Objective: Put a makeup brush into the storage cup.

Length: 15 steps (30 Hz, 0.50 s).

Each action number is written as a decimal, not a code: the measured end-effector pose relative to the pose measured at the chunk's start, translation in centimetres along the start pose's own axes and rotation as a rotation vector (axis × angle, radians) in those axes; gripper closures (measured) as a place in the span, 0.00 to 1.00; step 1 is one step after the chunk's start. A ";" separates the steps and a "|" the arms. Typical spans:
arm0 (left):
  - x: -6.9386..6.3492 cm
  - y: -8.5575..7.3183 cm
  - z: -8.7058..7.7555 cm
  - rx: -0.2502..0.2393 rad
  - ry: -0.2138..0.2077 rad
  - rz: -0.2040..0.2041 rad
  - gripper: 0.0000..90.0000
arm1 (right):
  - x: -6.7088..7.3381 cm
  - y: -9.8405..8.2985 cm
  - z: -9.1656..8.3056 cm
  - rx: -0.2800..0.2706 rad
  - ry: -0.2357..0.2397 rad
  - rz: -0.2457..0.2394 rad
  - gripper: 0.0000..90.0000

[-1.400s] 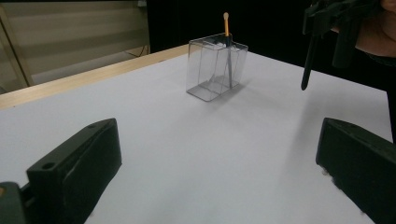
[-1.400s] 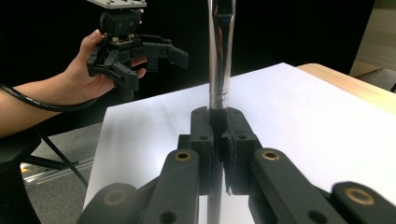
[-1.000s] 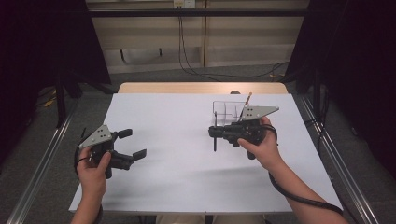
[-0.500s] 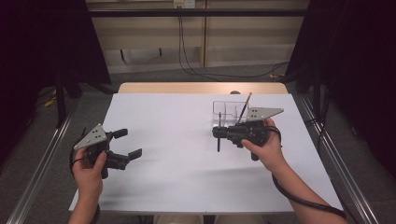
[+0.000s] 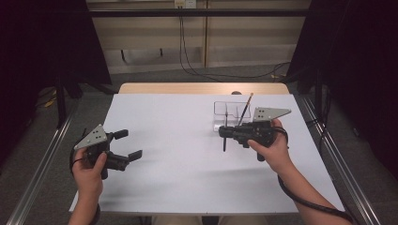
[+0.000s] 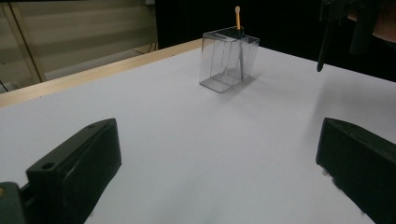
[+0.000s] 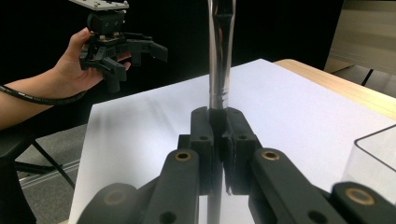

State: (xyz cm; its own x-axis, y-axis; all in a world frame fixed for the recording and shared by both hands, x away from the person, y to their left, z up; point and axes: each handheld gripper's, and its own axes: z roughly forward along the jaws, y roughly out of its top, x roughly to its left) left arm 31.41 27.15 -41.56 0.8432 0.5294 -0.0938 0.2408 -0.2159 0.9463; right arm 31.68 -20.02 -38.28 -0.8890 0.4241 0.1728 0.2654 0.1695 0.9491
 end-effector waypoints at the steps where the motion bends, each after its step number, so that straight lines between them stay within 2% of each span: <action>1: 0.0 0.0 0.0 0.000 0.000 0.001 0.00 | 0.0 0.0 -0.1 0.002 -0.002 0.000 0.94; 15: 0.0 -0.2 -0.3 0.003 0.001 -0.006 0.00 | -0.6 0.2 -0.7 0.010 -0.021 -0.003 0.94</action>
State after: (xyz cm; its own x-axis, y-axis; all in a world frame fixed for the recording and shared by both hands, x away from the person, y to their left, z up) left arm 31.17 27.42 -41.64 0.8410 0.5319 -0.0990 0.2471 -0.2148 0.9449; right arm 31.94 -20.88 -38.04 -0.8815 0.4425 0.1647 0.2671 0.1798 0.9467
